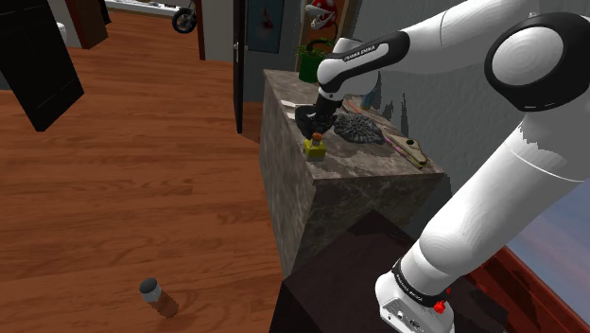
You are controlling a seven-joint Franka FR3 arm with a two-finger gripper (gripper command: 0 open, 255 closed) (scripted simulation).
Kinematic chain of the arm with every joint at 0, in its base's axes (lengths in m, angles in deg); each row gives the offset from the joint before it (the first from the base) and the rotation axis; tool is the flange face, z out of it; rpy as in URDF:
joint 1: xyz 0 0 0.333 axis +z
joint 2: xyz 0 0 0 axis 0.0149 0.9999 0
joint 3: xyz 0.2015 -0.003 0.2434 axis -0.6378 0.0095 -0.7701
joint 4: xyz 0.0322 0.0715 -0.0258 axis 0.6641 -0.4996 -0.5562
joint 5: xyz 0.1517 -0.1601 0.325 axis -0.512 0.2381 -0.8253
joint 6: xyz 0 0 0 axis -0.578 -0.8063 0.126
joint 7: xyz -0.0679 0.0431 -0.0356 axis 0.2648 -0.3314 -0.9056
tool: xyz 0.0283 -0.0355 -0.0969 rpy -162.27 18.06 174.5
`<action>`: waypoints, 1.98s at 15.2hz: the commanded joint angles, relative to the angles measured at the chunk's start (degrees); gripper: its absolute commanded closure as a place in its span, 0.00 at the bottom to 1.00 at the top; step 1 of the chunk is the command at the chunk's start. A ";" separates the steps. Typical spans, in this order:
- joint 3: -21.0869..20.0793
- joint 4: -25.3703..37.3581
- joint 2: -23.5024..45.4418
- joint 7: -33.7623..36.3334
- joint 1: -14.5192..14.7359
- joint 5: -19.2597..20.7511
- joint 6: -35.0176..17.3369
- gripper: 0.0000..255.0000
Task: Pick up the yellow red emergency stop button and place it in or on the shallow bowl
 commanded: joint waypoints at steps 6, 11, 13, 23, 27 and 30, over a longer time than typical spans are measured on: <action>0.03 1.20 -0.90 0.38 -0.05 0.40 2.42 1.00; 0.00 3.49 -2.42 1.00 -0.09 0.93 6.19 1.00; -0.01 4.50 -2.94 1.22 -0.10 1.11 7.70 1.00; -0.07 10.25 -4.82 2.17 -0.15 1.76 15.27 1.00; -0.09 12.89 -5.22 2.48 -0.15 1.92 18.30 1.00; -0.10 15.01 -5.40 2.70 -0.16 2.01 20.58 1.00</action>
